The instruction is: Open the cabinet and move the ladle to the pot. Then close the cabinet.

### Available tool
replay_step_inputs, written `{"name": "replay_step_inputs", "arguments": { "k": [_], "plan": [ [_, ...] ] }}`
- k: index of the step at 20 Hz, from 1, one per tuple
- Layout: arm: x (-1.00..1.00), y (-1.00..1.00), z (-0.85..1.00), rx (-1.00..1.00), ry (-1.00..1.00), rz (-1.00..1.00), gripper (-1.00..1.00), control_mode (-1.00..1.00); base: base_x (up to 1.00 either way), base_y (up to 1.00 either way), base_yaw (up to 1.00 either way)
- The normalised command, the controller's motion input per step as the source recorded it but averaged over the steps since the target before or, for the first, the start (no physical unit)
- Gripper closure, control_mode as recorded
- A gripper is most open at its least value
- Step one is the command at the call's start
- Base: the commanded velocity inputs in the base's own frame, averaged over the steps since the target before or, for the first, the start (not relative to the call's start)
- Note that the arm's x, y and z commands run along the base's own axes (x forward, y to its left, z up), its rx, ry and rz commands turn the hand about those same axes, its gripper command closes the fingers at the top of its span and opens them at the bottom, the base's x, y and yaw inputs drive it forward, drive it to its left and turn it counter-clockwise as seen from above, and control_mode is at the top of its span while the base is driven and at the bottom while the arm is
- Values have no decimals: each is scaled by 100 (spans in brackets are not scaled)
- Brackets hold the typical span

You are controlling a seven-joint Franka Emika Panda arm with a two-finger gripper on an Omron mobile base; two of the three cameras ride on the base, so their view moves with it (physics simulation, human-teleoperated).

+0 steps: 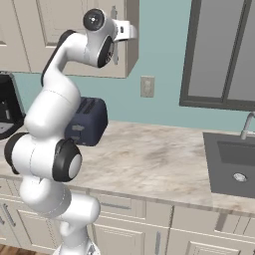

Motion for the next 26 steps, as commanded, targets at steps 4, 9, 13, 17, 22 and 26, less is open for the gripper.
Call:
{"name": "replay_step_inputs", "arguments": {
  "k": [4,9,13,17,22,26],
  "plan": [
    [35,0,-17,0,0,1,100,-100,0,0,0],
    [33,0,-19,0,-1,0,100,-100,0,0,0],
    [16,-4,-20,0,-4,0,100,-100,0,0,0],
    [2,-7,-24,0,-3,-2,100,-100,0,0,0],
    [-53,-1,-3,0,-1,-25,100,-100,0,0,0],
    [-100,0,25,5,4,-38,100,-100,0,0,0]
  ]
}}
